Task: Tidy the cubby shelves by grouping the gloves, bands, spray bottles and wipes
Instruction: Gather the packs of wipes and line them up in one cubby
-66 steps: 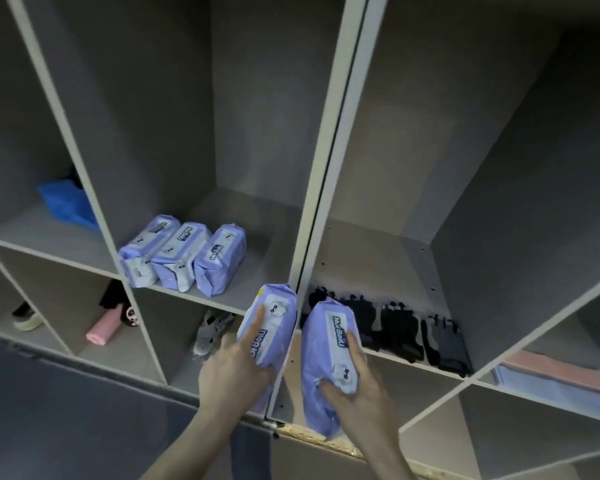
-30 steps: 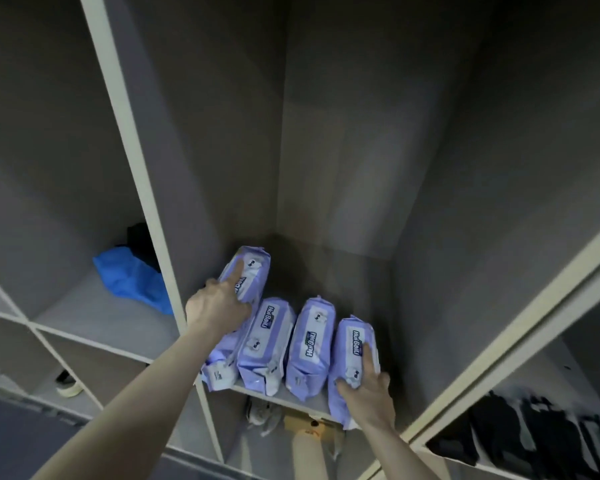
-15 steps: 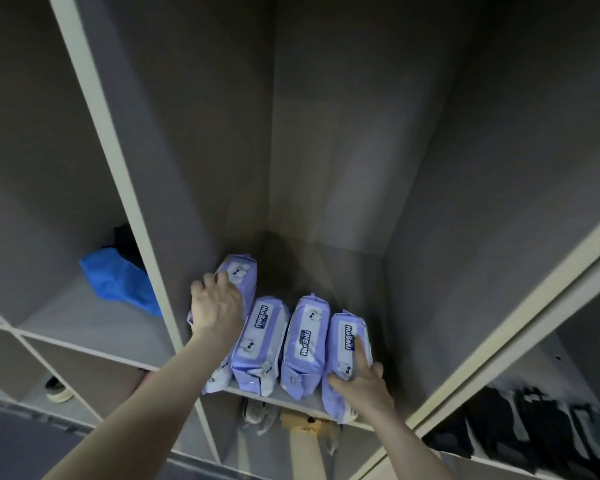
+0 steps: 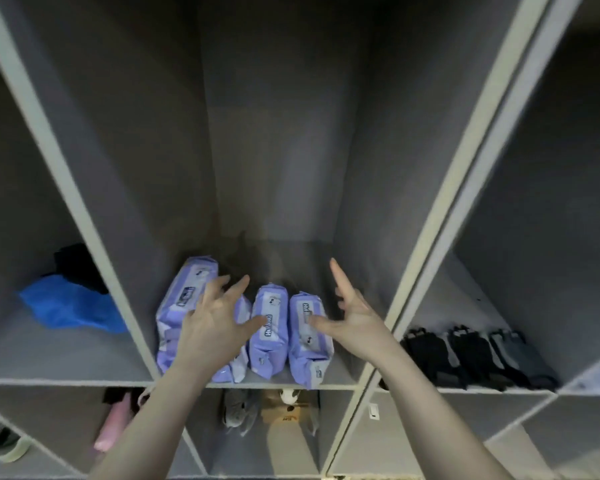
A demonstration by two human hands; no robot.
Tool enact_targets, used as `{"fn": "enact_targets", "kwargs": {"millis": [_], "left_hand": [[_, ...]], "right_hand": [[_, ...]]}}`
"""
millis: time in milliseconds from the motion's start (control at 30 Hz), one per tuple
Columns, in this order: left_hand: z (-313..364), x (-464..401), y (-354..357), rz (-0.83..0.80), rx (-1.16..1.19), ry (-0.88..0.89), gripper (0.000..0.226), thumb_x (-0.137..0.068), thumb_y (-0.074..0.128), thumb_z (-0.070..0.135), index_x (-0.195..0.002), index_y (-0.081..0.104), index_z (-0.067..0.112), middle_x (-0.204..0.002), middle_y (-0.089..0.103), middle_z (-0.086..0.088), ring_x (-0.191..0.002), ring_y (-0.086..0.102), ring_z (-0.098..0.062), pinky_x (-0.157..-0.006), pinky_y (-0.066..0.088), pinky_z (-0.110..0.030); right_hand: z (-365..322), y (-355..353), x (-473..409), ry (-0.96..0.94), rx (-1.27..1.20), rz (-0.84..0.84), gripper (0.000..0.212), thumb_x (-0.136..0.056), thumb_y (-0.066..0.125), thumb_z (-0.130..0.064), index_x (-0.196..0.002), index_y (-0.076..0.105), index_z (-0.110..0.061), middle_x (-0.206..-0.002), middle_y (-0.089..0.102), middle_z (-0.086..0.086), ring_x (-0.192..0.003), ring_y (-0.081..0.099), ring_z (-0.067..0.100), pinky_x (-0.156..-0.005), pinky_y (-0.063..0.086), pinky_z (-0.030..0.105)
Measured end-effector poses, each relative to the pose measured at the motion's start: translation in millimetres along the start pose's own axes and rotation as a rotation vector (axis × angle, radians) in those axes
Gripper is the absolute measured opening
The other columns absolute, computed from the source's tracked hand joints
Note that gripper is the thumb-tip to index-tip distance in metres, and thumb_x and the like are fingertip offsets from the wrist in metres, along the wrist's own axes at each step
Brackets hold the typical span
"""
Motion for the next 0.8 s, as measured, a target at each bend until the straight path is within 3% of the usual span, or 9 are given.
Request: {"fn": "enact_targets", "kwargs": {"millis": [100, 200, 233, 333, 500, 667, 800], "left_hand": [[29, 26, 18, -0.025, 0.207, 0.112, 0.066, -0.078, 0.076, 0.033, -0.138, 0.05, 0.026, -0.143, 0.04, 0.0, -0.128, 0.047, -0.02, -0.099, 0.044, -0.039], [65, 51, 41, -0.104, 0.378, 0.193, 0.06, -0.076, 0.079, 0.026, -0.131, 0.056, 0.025, -0.138, 0.046, 0.002, -0.126, 0.047, -0.017, -0.1, 0.039, -0.032], [78, 59, 49, -0.134, 0.408, 0.23, 0.06, -0.076, 0.079, 0.028, -0.131, 0.056, 0.028, -0.137, 0.046, 0.006, -0.127, 0.046, -0.012, -0.099, 0.037, -0.029], [119, 81, 72, -0.216, 0.409, 0.37, 0.06, -0.079, 0.072, 0.041, -0.134, 0.049, 0.04, -0.135, 0.038, 0.021, -0.12, 0.036, 0.007, -0.098, 0.032, -0.019], [183, 109, 104, -0.32, 0.407, 0.483, 0.054, -0.083, 0.069, 0.04, -0.133, 0.049, 0.042, -0.135, 0.038, 0.023, -0.126, 0.039, 0.003, -0.103, 0.036, -0.024], [265, 136, 145, -0.395, 0.419, 0.542, 0.053, -0.085, 0.063, 0.047, -0.134, 0.045, 0.047, -0.13, 0.032, 0.032, -0.11, 0.035, 0.013, -0.086, 0.032, -0.017], [352, 166, 190, -0.408, 0.47, 0.581, 0.052, -0.086, 0.067, 0.038, -0.134, 0.05, 0.04, -0.132, 0.036, 0.027, -0.112, 0.035, 0.011, -0.091, 0.035, -0.019]], "right_hand": [[11, -15, 46, 0.001, -0.072, 0.083, 0.093, -0.077, 0.073, -0.042, -0.131, 0.003, -0.075, -0.144, 0.038, -0.011, -0.124, 0.047, 0.005, -0.101, 0.04, 0.024], [32, -35, 94, 0.034, -0.135, 0.166, 0.09, -0.076, 0.074, -0.044, -0.132, 0.01, -0.075, -0.14, 0.039, -0.022, -0.119, 0.046, -0.006, -0.091, 0.037, 0.003], [39, -44, 109, 0.051, -0.152, 0.184, 0.089, -0.076, 0.073, -0.045, -0.131, 0.011, -0.076, -0.14, 0.04, -0.02, -0.121, 0.046, -0.004, -0.092, 0.038, 0.004], [61, -75, 149, 0.109, -0.153, 0.275, 0.088, -0.076, 0.072, -0.049, -0.129, 0.009, -0.077, -0.143, 0.039, -0.017, -0.126, 0.045, 0.001, -0.102, 0.044, 0.027], [105, -127, 209, 0.203, -0.151, 0.451, 0.088, -0.079, 0.074, -0.044, -0.134, 0.012, -0.073, -0.134, 0.047, -0.017, -0.124, 0.048, -0.002, -0.092, 0.041, 0.01], [152, -194, 267, 0.284, -0.14, 0.54, 0.087, -0.079, 0.072, -0.045, -0.135, 0.011, -0.072, -0.133, 0.049, -0.015, -0.113, 0.053, -0.004, -0.098, 0.047, 0.027], [199, -262, 315, 0.314, -0.123, 0.588, 0.087, -0.08, 0.073, -0.041, -0.137, 0.013, -0.069, -0.129, 0.051, -0.012, -0.109, 0.057, 0.002, -0.094, 0.051, 0.032]]}}
Point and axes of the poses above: each hand's wrist, its own x-axis away from the middle knuckle, its own y-axis out of the palm, z = x × y, the point moved 2 cm from there along -x, towards the middle knuckle
